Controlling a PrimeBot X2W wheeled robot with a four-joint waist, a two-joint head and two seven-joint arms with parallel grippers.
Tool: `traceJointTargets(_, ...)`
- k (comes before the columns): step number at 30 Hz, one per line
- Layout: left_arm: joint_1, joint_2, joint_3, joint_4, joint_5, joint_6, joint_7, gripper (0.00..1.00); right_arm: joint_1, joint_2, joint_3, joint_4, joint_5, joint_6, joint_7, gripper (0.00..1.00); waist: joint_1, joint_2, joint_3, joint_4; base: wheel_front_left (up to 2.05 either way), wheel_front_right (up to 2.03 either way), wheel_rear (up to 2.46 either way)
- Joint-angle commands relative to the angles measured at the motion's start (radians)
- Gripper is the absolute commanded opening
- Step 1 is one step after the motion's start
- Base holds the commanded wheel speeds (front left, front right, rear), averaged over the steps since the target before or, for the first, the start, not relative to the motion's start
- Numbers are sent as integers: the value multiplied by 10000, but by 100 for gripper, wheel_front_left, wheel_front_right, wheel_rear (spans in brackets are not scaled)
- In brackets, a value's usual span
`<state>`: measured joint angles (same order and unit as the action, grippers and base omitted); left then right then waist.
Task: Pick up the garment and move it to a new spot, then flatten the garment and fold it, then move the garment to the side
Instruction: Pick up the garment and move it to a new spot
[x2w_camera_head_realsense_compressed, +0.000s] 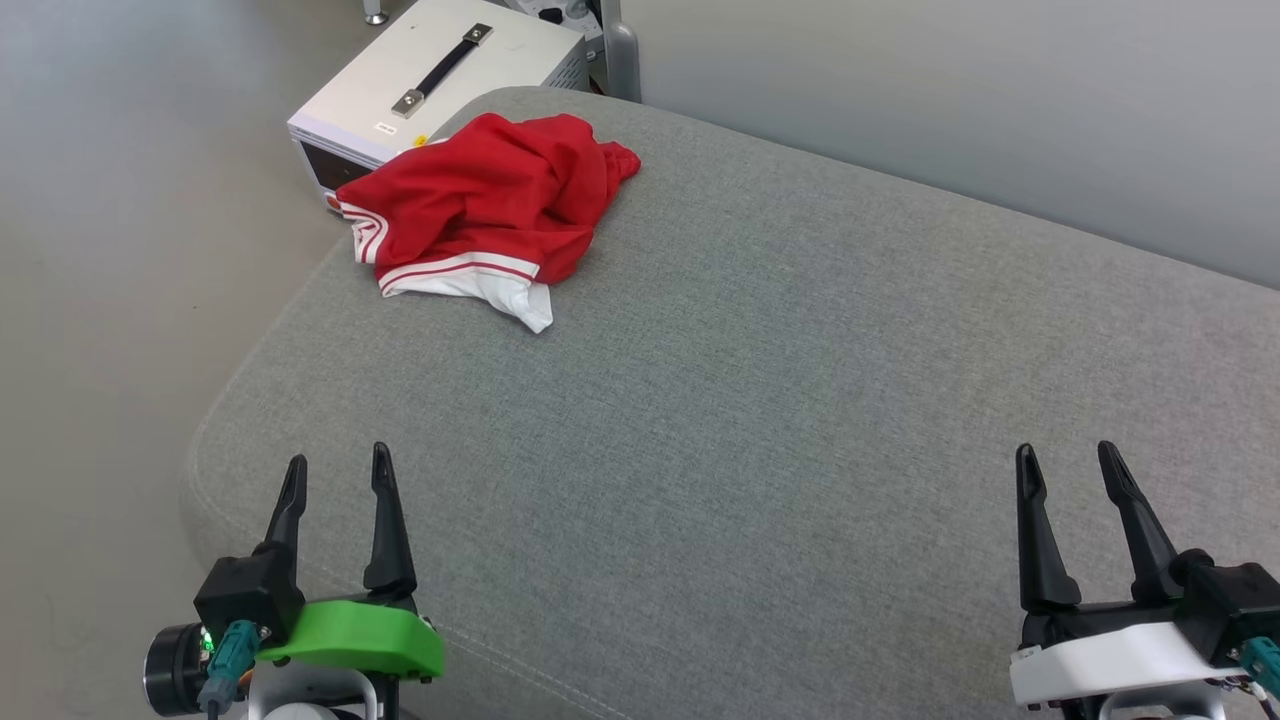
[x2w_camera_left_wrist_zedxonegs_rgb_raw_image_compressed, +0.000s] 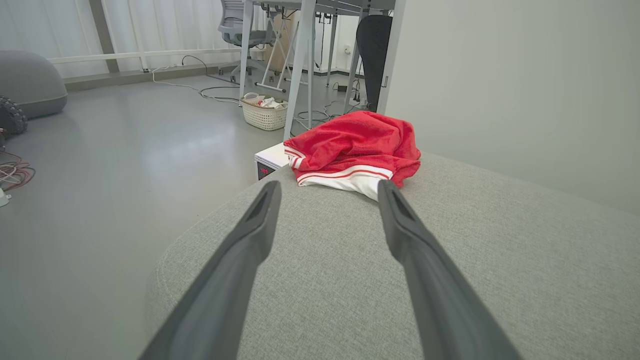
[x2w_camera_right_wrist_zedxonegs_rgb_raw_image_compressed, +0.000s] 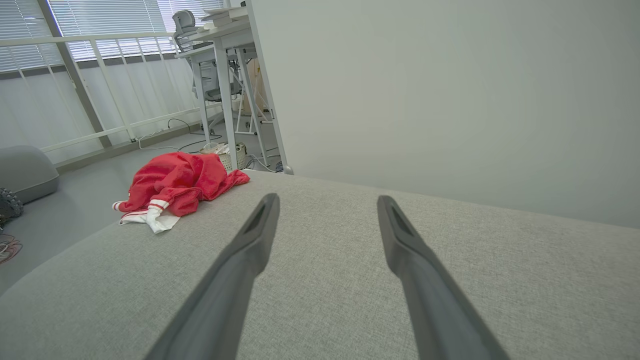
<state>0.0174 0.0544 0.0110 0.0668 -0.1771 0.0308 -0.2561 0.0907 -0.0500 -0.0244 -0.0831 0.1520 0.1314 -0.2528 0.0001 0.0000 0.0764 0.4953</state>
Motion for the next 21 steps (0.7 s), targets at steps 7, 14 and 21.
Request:
traceJointTargets(7,-736,-41,222,173,-112,-199,-57,100,-266,-3,59,-114,-226,-7,-90,100,-1,0,387,-277,0,0,0)
traceJointTargets(14,-3142,230,1285,711,36,-1082,-57,100,-721,-421,380,-327,-416,-7,-90,100,-1,0,1329,-941,0,0,0)
traceJointTargets(21,-5963,1349,1772,1980,-196,-1502,-57,100,-1360,-985,486,-896,-491,-7,-90,100,-1,0,2581,-1662,0,0,0)
